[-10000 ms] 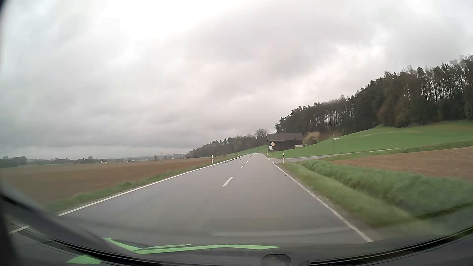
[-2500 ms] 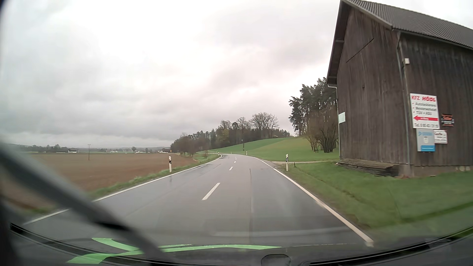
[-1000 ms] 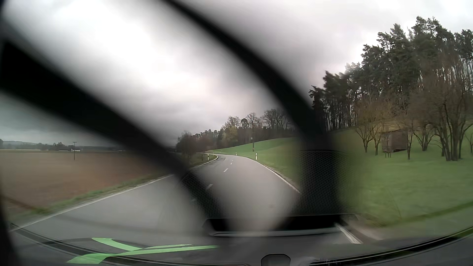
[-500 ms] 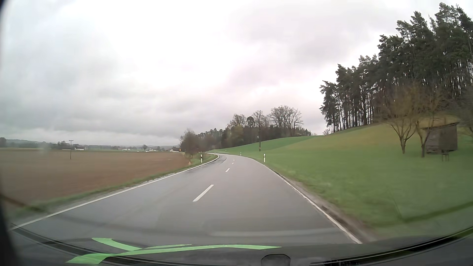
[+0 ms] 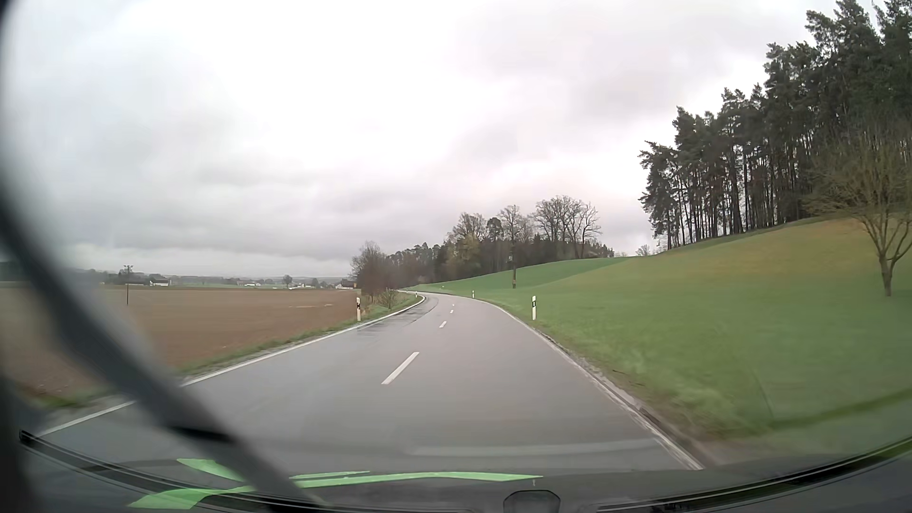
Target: Follow the waypoints while adhering to traffic rules and regulations
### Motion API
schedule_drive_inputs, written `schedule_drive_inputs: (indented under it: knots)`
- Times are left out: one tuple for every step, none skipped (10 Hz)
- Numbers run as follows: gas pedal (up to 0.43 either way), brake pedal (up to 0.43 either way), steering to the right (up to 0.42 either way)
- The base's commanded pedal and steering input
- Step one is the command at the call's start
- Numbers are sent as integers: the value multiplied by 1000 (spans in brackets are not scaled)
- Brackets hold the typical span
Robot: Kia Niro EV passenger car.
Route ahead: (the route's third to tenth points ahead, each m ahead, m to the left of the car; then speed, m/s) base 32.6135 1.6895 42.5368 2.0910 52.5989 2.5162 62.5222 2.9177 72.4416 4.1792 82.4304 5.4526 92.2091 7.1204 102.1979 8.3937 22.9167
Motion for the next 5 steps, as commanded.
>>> schedule_drive_inputs:
  knots:
    - [118,0,-9]
    - [118,0,-9]
    - [118,0,-9]
    - [130,0,-9]
    - [150,0,-9]
